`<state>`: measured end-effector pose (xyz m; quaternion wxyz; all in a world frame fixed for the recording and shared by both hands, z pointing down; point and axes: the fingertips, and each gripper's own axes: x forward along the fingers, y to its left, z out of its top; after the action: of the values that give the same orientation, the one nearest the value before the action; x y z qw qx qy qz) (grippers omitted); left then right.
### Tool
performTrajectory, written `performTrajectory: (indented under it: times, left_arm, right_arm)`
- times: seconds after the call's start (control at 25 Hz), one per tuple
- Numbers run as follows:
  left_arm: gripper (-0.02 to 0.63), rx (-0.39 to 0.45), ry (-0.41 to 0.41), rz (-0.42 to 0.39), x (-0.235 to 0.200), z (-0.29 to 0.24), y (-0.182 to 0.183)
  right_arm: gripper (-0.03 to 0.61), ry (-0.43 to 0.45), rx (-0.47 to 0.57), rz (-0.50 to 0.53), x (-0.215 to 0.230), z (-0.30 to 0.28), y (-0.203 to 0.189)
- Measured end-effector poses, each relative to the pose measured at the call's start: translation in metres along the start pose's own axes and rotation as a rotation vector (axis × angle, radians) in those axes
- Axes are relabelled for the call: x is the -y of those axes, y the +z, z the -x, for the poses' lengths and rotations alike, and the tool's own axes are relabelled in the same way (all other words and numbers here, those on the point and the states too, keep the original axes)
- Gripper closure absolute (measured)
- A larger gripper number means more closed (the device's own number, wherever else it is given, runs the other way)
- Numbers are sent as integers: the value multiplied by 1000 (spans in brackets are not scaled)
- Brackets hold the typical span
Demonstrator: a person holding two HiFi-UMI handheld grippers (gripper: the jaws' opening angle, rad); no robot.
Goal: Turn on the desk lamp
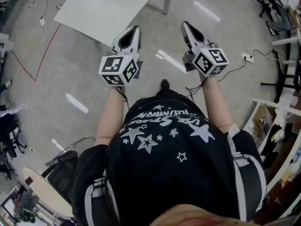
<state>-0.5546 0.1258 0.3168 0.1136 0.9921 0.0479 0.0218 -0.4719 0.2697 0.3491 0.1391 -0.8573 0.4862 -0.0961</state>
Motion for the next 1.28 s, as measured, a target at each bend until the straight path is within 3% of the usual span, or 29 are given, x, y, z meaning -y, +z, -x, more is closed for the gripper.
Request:
performTrajectory:
  times: [0.36,0.6,1.28]
  left_arm:
    - [604,10,79,-6,8,-53,0]
    - [604,11,160,10,0,-66,0]
    - [604,-10,144,13,-13,-122,-6]
  right_arm:
    - [574,9,16,-37,76,-5,22]
    - [574,31,-6,-51,100,-9,21]
    - [574,-11,-17,-55,140,-24,26]
